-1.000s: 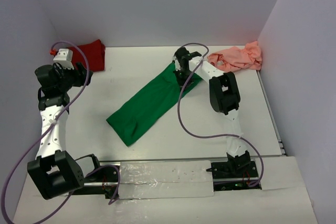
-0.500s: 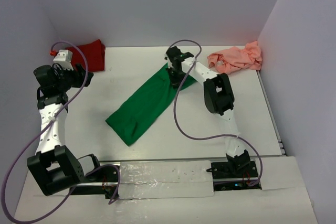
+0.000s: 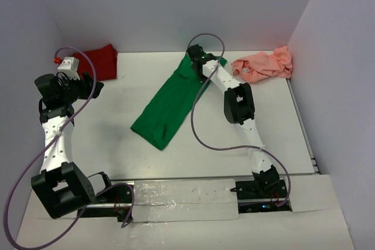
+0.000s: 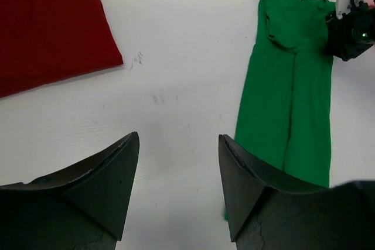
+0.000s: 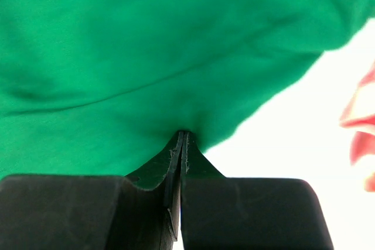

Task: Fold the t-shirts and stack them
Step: Rotate the tshirt 90 degrees

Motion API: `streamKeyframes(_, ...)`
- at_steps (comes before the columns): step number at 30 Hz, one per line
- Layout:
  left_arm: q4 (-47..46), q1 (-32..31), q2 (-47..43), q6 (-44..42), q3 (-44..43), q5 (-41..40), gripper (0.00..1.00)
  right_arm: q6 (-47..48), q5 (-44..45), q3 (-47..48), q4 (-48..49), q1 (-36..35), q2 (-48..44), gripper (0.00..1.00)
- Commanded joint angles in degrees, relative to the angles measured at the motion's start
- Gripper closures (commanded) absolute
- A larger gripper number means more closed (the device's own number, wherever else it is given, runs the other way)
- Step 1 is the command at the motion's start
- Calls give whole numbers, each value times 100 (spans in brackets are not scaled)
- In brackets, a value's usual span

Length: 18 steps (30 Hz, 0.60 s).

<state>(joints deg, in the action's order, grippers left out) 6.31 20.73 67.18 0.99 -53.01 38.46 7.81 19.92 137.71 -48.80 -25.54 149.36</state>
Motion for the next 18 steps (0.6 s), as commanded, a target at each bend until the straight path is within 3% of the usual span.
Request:
streamKeyframes(1,-112,45,-231,-38,-87,206,35,203,635,116,299,549,-55,100)
streamKeyframes(4,-121,45,-372,-38,-7,206,34,159,715,-261,720,752,-423,100)
streamKeyframes(9,-129,36,-618,-38,98,250,34,220,109,-2272,1837,498,-1882,99)
streamKeyframes(13,-296,36,-723,58,212,154,33,116,-435,-3056,2225,6,-2971,88)
streamKeyframes(14,-331,45,-750,76,300,118,32,106,-1002,-3196,2173,-151,-3113,84)
streamKeyframes(18,-525,36,-899,103,494,179,32,18,-1646,-3636,2313,-652,-3746,80)
